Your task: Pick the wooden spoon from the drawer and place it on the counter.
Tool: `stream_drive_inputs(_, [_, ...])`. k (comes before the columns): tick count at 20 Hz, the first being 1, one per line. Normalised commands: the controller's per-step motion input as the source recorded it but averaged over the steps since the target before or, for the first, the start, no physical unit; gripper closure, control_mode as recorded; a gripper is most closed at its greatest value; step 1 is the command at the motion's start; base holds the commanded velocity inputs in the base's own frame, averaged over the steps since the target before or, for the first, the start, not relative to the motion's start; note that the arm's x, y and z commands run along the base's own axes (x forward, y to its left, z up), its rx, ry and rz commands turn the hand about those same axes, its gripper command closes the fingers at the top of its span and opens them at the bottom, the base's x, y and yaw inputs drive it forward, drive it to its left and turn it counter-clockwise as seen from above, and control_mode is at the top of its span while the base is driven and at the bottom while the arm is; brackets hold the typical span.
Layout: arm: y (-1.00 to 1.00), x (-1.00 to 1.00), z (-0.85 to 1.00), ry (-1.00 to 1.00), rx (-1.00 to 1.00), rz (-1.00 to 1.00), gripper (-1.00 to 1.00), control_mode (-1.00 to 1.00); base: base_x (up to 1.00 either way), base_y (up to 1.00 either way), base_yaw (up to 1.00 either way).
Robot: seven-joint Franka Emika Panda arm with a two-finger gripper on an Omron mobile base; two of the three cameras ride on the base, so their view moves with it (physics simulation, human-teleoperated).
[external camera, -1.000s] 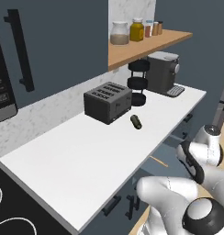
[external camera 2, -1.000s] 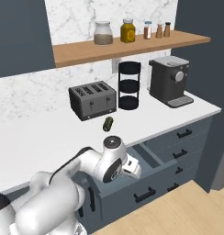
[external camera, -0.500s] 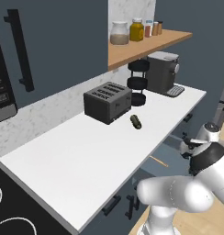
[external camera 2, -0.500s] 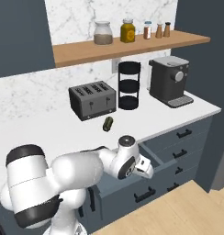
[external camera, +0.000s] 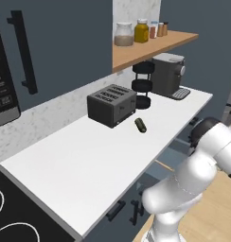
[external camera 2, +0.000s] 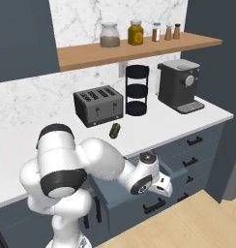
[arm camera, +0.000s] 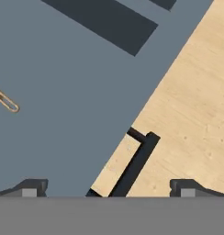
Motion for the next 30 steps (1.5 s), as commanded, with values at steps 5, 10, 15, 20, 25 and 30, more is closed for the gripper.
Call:
stream_drive_inputs(5, [-1.0,-0.65,-0.33,0.08,0.01,-0.13,-1.0,-1.0,0.0,0.0,0.0])
stream_drive_inputs(10, [-0.99,-0.88,-0.06,-0.01,0.07,-0.15,-1.0,-1.0,0.0,0.0,0.0])
stream_drive_inputs(15, [0.01,-0.74,0.67,-0.34,0.01,-0.01,-1.0,-1.0,0.0,0.0,0.0])
stream_drive_inputs(20, [0.56,-0.17,1.0,-0.45,-0.02,0.0,-1.0,-1.0,0.0,0.0,0.0])
stream_drive_inputs(25, [0.98,0.1,0.85,-0.27,-0.04,0.06,-1.0,-1.0,0.0,0.0,0.0])
stream_drive_inputs(30, [1.0,0.67,0.18,0.07,-0.16,0.17,-1.0,-1.0,0.0,0.0,0.0])
